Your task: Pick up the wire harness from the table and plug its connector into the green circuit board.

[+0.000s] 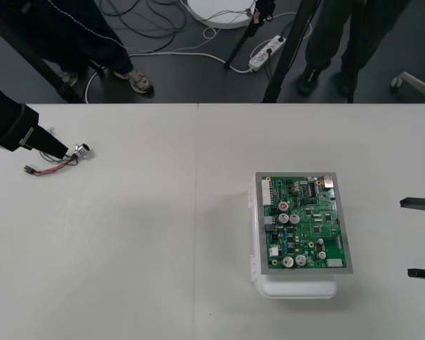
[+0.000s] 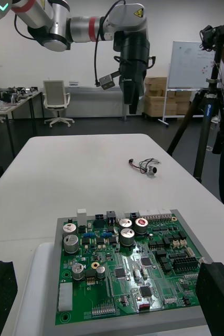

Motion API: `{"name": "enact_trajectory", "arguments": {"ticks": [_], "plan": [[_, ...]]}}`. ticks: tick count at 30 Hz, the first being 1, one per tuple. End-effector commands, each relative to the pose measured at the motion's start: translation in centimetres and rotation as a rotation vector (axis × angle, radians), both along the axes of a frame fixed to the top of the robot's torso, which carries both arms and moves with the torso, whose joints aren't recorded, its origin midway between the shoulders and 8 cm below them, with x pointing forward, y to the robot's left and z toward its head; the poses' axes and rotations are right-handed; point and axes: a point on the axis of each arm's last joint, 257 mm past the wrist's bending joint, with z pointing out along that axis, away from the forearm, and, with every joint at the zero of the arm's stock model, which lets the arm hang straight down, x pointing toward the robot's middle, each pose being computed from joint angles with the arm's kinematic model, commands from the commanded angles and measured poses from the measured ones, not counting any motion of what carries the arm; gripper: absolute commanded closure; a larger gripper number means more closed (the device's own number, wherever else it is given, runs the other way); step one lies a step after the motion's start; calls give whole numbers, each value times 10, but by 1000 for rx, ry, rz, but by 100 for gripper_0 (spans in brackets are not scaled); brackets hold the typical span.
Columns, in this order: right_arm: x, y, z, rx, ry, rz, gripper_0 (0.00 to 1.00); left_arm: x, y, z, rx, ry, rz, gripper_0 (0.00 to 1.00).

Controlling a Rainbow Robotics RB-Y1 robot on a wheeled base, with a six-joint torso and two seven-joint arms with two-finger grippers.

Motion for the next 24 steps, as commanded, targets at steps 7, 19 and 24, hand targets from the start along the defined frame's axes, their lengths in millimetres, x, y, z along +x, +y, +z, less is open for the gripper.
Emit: {"name": "enact_trajectory", "arguments": {"ticks": [7,19,24], "plan": [[20,-6,9,-36,6,54,0,35,16,21,76,-185,-232,0],[24,2,3,-63,5,86,0,52,28,3,23,-246,-333,0],[26,3,2,-70,-5,88,0,59,37,-4,9,-276,-339,0]]}}
